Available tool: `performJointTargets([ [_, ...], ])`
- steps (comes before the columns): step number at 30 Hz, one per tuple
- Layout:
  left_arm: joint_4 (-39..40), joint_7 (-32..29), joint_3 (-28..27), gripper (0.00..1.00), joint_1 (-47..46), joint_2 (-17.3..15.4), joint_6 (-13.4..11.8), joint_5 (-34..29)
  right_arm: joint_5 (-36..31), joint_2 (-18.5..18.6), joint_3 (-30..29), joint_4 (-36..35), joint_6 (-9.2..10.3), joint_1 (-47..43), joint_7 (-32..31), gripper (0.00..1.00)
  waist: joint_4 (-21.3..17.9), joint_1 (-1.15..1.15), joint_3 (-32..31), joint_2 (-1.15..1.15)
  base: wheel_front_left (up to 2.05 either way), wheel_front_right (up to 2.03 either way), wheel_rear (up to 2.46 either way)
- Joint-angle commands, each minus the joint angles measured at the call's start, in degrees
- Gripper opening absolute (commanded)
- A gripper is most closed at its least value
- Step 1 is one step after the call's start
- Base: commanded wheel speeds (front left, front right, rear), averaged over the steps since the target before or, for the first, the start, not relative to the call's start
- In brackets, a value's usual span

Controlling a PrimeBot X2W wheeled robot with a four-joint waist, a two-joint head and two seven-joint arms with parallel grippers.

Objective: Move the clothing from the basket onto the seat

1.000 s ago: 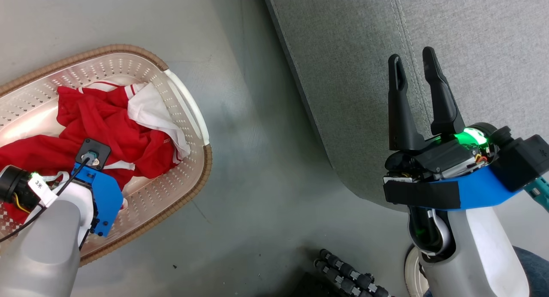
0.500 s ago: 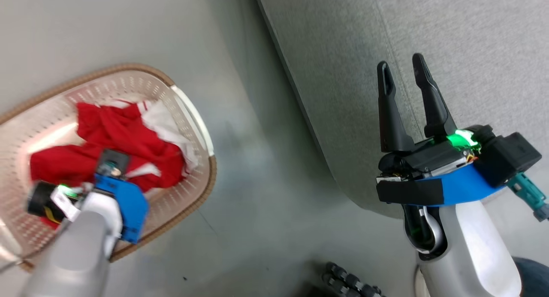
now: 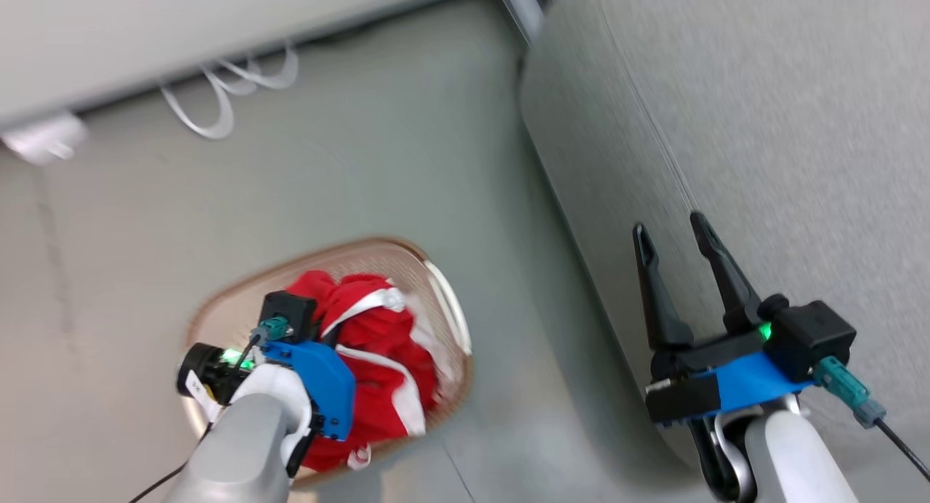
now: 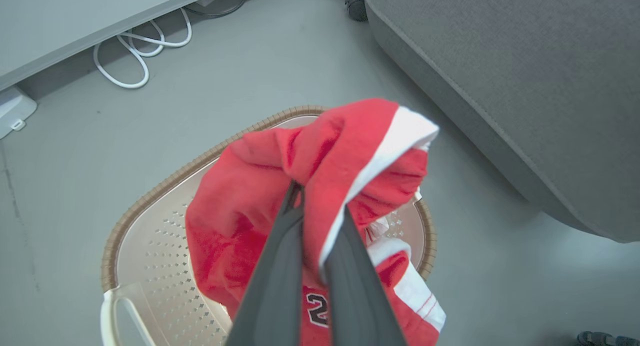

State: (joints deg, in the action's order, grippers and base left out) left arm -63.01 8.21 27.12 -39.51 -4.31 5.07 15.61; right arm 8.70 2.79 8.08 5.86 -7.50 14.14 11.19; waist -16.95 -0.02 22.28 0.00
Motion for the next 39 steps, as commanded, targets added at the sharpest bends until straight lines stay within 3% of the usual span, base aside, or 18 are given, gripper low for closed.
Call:
performJointTargets([
  [1, 0.2, 1.1, 0.9, 0.0, 1.1, 0.7, 0.7, 0.8, -0.7, 0.2, -0.6, -0.7, 0.01, -2.3, -1.0, 1.0, 8.7, 0.02, -11.6, 0.0, 0.0, 0.0, 0.0],
  [6, 3.5, 2.5, 3.2, 0.0, 0.2, 1.4, 2.0, 4.7, -1.6, 0.2, -0.9, -2.2, 0.01, -6.6, -4.1, 1.0, 11.3, 0.02, -17.2, 0.0, 0.0, 0.0, 0.0],
  [11, 11.9, -0.3, 9.0, 0.0, -0.7, 1.4, 2.3, 13.3, -1.7, 0.2, -1.0, -3.7, 0.01, -9.8, -6.4, 1.0, 12.6, 0.02, -20.3, 0.0, 0.0, 0.0, 0.0],
  [16, 15.8, -2.3, 12.9, 0.0, -3.2, 1.3, 2.3, 16.4, -1.1, 0.2, -0.6, -4.2, 0.01, -11.4, -7.2, 1.0, 12.7, 0.02, -22.2, 0.0, 0.0, 0.0, 0.0],
  [25, 22.5, -5.7, 19.4, 0.0, -9.5, 1.4, 0.1, 23.1, 0.0, 0.2, 1.3, -4.6, 0.01, -12.7, -7.6, 1.0, 12.9, 0.02, -23.2, 0.0, 0.0, 0.0, 0.0],
  [39, 22.1, -5.3, 25.2, 0.0, -14.2, 1.4, -2.3, 30.5, -0.7, 0.2, 3.5, -4.4, 0.01, -11.8, -8.3, 1.0, 11.4, 0.02, -23.1, 0.0, 0.0, 0.0, 0.0],
])
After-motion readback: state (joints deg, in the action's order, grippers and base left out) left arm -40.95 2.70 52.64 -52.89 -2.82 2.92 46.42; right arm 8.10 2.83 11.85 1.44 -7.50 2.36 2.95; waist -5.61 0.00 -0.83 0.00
